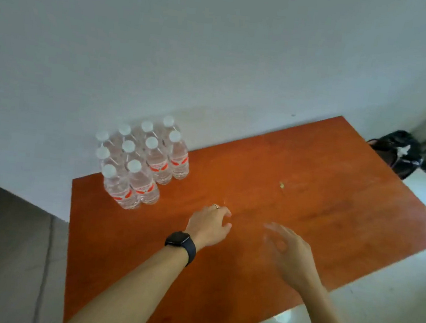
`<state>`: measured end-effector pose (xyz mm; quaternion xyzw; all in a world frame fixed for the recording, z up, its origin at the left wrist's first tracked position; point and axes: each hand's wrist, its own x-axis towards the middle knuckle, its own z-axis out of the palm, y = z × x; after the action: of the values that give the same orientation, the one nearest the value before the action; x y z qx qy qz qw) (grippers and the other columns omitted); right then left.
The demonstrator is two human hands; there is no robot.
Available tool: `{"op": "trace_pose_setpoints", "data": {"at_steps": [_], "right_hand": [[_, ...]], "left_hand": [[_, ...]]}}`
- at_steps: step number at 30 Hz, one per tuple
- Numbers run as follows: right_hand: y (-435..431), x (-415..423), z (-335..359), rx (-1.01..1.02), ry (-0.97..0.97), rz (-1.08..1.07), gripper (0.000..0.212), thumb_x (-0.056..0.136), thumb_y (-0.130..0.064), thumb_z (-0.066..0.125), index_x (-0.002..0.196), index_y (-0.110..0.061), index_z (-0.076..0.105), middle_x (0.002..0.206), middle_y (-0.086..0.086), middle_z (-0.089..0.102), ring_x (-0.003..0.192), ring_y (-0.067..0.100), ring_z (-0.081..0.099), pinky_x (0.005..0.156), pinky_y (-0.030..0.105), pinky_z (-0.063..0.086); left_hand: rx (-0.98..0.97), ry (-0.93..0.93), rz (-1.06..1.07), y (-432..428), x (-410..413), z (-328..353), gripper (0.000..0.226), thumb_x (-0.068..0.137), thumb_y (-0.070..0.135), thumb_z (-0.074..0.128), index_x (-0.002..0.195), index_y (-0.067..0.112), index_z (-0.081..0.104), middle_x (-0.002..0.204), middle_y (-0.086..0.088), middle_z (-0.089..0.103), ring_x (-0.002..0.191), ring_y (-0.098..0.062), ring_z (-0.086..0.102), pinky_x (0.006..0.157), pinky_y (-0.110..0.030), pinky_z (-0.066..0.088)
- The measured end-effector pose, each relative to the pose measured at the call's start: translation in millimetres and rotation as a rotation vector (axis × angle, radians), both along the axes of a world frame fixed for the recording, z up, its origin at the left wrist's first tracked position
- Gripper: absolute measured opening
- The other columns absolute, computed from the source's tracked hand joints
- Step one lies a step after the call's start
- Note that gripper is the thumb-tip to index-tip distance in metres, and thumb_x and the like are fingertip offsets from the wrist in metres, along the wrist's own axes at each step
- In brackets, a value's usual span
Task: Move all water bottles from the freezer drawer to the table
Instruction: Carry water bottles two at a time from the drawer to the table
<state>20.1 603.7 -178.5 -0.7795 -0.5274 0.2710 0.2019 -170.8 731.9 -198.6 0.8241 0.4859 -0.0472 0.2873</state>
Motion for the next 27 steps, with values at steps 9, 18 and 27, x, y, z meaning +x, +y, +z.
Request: {"op": "trace_pose_setpoints", "data": {"at_steps": [9,18,27], "right_hand": [[-256.7,160.4,40.0,0.078,-0.233,-0.523,0.034,0.099,-0.045,0.052,0.131,-0.039,0.061,0.139,-0.014,0.057,0.133,0.018,0.046,0.109,0.036,0.037],[-519.7,263.3,82.0,0.118,-0.314,-0.963,0.037,0.098,-0.039,0.055,0.135,-0.035,0.059,0.139,-0.011,0.058,0.134,0.015,0.044,0.111,0.033,0.035],[-670.1,343.2,98.7,0.182,-0.356,-1.265,0.038,0.096,-0.034,0.060,0.133,-0.029,0.062,0.134,-0.009,0.061,0.131,0.018,0.047,0.112,0.029,0.028]], "left_hand": [[0.265,-0.108,-0.609,-177.8,264.7,54.2,0.043,0.100,0.048,0.048,0.140,0.033,0.053,0.139,0.003,0.056,0.126,-0.022,0.051,0.106,-0.039,0.037],[0.336,-0.271,-1.028,-411.8,452.1,99.0,0.044,0.100,0.048,0.048,0.141,0.034,0.054,0.141,0.004,0.056,0.128,-0.019,0.050,0.109,-0.038,0.038],[0.341,-0.374,-1.253,-552.6,600.5,115.6,0.041,0.099,0.047,0.048,0.138,0.036,0.054,0.138,0.003,0.058,0.128,-0.019,0.050,0.110,-0.038,0.037]]}}
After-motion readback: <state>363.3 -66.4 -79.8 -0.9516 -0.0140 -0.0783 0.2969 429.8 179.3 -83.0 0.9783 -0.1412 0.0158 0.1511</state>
